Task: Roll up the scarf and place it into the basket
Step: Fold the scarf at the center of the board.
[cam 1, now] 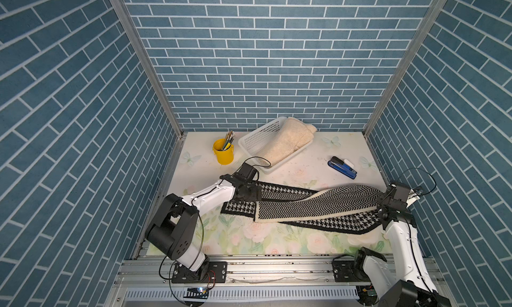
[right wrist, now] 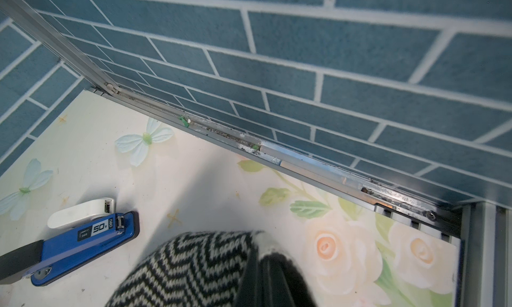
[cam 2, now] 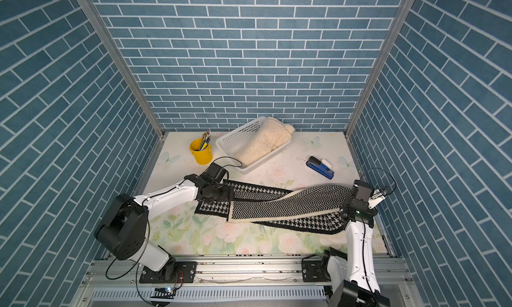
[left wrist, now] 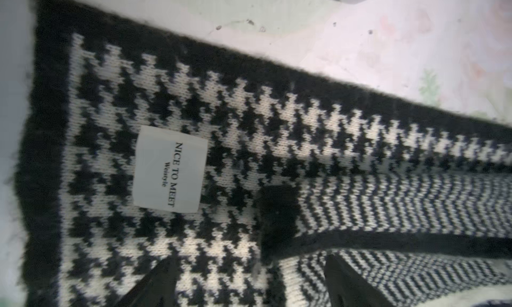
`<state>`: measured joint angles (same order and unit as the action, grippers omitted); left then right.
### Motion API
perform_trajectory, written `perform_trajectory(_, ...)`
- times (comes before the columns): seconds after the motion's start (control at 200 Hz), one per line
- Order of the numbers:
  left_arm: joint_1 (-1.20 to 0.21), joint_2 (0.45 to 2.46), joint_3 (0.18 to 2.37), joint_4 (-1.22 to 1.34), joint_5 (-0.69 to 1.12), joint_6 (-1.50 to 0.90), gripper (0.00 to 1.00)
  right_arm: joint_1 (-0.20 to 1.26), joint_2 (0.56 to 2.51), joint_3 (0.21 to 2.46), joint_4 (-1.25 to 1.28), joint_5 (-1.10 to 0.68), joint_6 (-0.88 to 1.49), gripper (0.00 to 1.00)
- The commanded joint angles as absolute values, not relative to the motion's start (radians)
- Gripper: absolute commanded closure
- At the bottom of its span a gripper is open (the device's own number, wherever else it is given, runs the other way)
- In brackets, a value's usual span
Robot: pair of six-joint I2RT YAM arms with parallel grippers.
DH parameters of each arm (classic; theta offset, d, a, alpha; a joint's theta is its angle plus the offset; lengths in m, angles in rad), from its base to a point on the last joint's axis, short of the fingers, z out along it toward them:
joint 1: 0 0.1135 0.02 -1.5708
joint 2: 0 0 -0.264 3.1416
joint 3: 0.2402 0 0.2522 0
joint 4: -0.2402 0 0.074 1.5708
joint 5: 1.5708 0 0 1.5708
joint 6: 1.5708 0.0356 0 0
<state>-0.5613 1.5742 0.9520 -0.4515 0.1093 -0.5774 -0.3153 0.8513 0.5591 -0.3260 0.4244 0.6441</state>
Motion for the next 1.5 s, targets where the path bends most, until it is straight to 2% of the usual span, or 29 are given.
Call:
perform_trajectory(0.0,-0.573,1.561,0.916,-0.376,0.189,-0.644,0.11,-0.320,0.855,0.562,-0.295,0.445,0.606,1.00)
perform_trajectory(0.16,-0.588,1.602,0.889,-0.314,0.215,-0.700,0.13,-0.319,0.851,0.557,-0.287,0.437,0.600,1.00)
perform_trajectory(0.24,-0.594,1.610,0.884,-0.295,0.213,-0.719,0.19,-0.319,0.847,0.557,-0.284,0.439,0.597,1.00)
perform_trajectory(0.28,-0.594,1.608,0.882,-0.288,0.210,-0.728,0.31,-0.319,0.848,0.556,-0.282,0.439,0.595,1.00)
perform_trajectory(0.36,-0.595,1.583,0.877,-0.280,0.184,-0.753,0.75,-0.320,0.845,0.552,-0.279,0.439,0.594,1.00)
perform_trajectory(0.415,-0.592,1.566,0.882,-0.285,0.166,-0.762,1.00,-0.320,0.845,0.552,-0.275,0.436,0.594,1.00)
perform_trajectory(0.76,-0.568,1.483,0.890,-0.345,0.083,-0.765,1.00,-0.319,0.833,0.557,-0.275,0.407,0.583,1.00)
perform_trajectory(0.89,-0.481,1.346,0.898,-0.420,0.020,-0.750,1.00,-0.301,0.788,0.570,-0.263,0.235,0.564,1.00)
perform_trajectory(1.0,-0.348,1.261,0.911,-0.483,0.034,-0.720,1.00,-0.217,0.727,0.558,-0.279,0.122,0.557,1.00)
perform_trajectory(1.115,-0.250,1.265,0.951,-0.541,0.088,-0.690,1.00,-0.130,0.712,0.563,-0.384,0.052,0.541,1.00)
perform_trajectory(1.21,-0.223,1.321,0.994,-0.590,0.133,-0.684,1.00,-0.040,0.692,0.552,-0.443,0.007,0.540,1.00)
perform_trajectory(1.295,-0.223,1.331,1.014,-0.598,0.170,-0.682,1.00,0.079,0.654,0.571,-0.465,0.047,0.578,1.00)
perform_trajectory(1.495,-0.210,1.263,0.982,-0.623,0.126,-0.674,1.00,0.134,0.629,0.576,-0.488,0.029,0.583,1.00)
